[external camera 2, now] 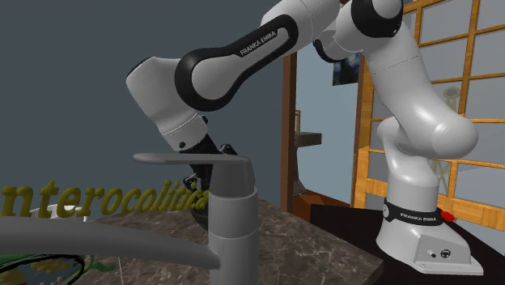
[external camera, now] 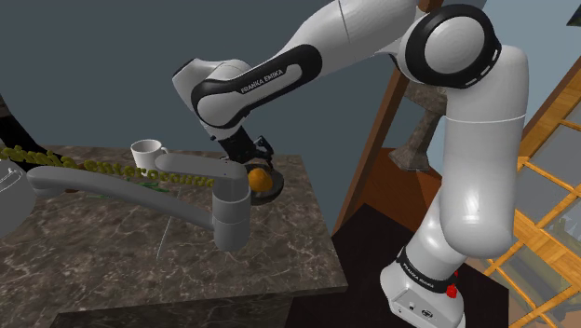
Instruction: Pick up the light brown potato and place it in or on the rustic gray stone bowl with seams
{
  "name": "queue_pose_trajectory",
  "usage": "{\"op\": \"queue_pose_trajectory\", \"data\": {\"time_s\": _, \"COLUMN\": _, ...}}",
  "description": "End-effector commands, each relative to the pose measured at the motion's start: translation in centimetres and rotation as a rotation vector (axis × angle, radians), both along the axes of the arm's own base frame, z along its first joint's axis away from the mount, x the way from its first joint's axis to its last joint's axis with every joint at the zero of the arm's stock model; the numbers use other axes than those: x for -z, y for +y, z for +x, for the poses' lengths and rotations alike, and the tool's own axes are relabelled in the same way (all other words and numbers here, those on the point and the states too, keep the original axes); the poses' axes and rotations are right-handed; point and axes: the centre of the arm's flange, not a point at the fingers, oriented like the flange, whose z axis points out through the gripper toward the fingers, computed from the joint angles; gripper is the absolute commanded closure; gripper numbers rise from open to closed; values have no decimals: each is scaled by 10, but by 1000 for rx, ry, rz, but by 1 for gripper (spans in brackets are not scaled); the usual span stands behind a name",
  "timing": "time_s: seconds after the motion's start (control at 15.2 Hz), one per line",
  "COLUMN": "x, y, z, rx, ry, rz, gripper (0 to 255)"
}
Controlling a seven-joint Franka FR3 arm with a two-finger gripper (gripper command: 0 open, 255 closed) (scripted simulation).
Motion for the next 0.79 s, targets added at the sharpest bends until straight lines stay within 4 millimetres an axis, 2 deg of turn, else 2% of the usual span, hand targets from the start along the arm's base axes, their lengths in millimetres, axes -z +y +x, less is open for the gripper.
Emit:
{"op": "queue_pose_trajectory", "data": {"time_s": 0.0, "x": 0, "y": 0, "z": 0, "rx": 0, "ry": 0, "rz": 0, "gripper": 0}}
{"op": "queue_pose_trajectory", "data": {"time_s": 0.13, "x": 0, "y": 0, "z": 0, "rx": 0, "ry": 0, "rz": 0, "gripper": 0}}
{"op": "queue_pose_trajectory", "data": {"time_s": 0.4, "x": -42, "y": 21, "z": 18, "rx": 0, "ry": 0, "rz": 0, "gripper": 0}}
{"op": "queue_pose_trajectory", "data": {"time_s": 0.73, "x": -42, "y": 21, "z": 18, "rx": 0, "ry": 0, "rz": 0, "gripper": 0}}
